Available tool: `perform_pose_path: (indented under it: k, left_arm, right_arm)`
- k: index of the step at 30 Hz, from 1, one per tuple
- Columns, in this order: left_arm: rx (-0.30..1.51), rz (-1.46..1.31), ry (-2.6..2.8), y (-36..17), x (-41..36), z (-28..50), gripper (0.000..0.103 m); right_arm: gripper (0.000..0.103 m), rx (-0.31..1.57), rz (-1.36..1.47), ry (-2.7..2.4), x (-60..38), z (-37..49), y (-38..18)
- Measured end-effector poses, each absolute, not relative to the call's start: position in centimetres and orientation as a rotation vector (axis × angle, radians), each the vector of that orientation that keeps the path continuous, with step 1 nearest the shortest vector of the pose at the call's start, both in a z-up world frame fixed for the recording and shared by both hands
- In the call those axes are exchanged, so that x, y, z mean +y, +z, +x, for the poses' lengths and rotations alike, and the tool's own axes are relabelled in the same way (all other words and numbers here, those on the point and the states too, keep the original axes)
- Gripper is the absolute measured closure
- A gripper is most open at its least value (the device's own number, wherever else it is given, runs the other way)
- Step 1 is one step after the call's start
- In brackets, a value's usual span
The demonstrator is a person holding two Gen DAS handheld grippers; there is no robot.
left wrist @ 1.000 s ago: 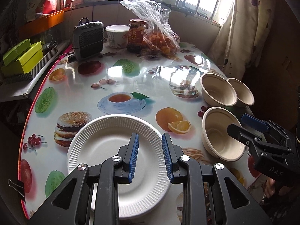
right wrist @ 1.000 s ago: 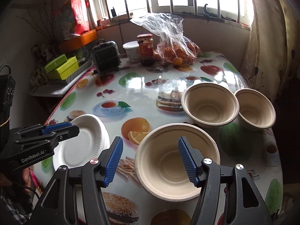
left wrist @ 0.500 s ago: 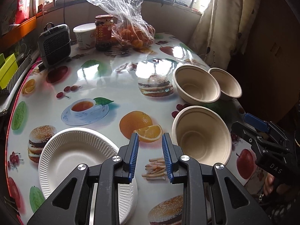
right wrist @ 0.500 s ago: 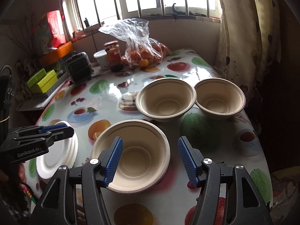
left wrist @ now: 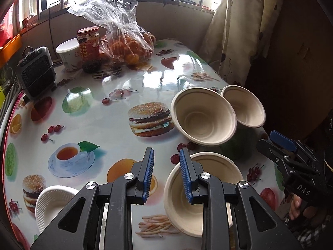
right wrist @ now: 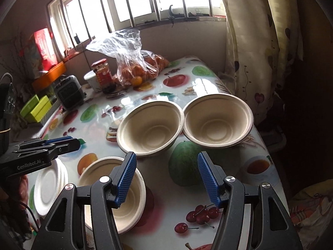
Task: Organize plates and bowls
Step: 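Move both tools toward the beige paper bowls, then close the left gripper on a bowl rim while the right gripper closes on another bowl rim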
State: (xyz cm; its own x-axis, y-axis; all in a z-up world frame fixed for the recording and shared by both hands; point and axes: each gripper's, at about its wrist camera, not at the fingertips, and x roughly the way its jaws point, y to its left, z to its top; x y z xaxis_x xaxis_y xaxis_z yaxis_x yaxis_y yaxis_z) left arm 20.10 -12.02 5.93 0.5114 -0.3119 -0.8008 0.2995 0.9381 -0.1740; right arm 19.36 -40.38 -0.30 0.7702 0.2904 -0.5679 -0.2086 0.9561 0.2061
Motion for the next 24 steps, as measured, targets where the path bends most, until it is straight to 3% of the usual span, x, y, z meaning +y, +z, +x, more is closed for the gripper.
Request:
perform_pose_path:
  k: [11, 21, 24]
  left_arm:
    - [1.01, -0.017, -0.386, 4.8, -14.3, 25.2, 0.076]
    - [1.056, -0.041, -0.387, 3.5, -14.8, 27.9, 0.076]
    - [1.068, -0.057, -0.393, 3.3, -14.9, 28.2, 0.076]
  right_arm:
    - [0.044, 0.678, 0.183, 0.297, -41.1, 23.0, -1.6]
    - [0.058, 0.693, 0.192, 0.33, -40.4, 24.6, -2.0]
    - [0.066, 0.702, 0.192, 0.335, -40.2, 24.9, -2.2]
